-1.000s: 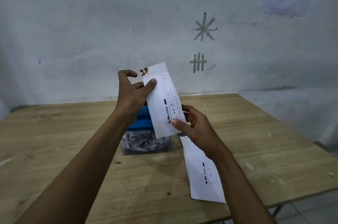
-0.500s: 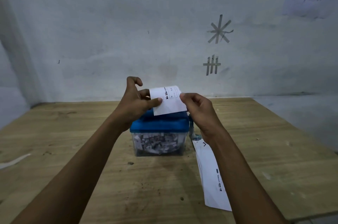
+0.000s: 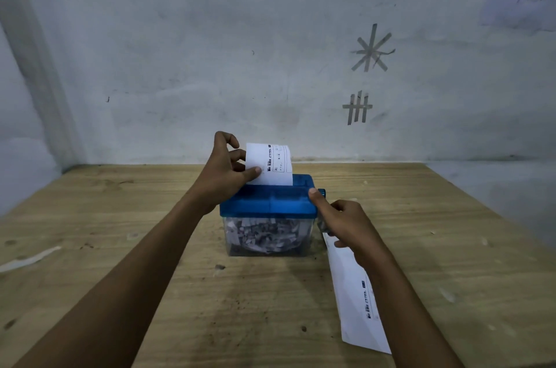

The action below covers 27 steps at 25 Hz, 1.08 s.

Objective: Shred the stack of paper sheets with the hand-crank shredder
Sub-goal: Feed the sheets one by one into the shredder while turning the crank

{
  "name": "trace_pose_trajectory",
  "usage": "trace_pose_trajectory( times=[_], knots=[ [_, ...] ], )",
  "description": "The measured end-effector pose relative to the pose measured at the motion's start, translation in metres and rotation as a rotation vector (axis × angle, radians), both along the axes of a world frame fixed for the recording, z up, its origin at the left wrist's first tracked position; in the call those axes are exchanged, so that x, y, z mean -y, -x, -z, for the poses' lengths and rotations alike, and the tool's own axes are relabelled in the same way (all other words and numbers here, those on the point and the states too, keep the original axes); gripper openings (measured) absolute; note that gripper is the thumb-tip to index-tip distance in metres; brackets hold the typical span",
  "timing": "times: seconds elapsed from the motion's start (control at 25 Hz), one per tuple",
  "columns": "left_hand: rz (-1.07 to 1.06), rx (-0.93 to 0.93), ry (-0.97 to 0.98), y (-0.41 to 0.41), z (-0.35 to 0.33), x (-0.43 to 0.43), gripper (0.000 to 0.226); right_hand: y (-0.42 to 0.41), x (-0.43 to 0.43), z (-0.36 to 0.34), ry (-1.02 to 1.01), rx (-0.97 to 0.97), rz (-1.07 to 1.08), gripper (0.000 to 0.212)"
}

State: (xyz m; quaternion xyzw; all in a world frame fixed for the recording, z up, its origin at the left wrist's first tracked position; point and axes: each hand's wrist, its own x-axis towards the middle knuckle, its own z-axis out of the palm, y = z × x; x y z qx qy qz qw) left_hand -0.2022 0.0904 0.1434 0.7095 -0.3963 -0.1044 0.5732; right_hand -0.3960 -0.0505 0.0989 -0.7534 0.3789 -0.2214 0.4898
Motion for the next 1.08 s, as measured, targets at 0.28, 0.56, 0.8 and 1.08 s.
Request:
trace_pose_trajectory(
  times=[0.28,0.56,0.8,1.08],
  knots=[
    [-0.088,0.104,0.042,0.007,0.023,0.007,0.042,0.003,0.009,-0.016,0.06,-0.019,-0.064,0.05],
    [-0.127,0.155,0.026,0.01,0.028,0.01,0.044,-0.011,0.012,-0.029,0.564,-0.17,-0.081,0.027],
    [-0.159,0.198,0.007,0.01,0.032,0.009,0.049,-0.028,0.042,-0.078,0.395,-0.423,-0.36,0.045],
    [-0.262,0.405,-0.237,0.004,0.04,0.019,0.08,0.013,0.062,-0.021,0.199,0.215,-0.44,0.032]
  ],
)
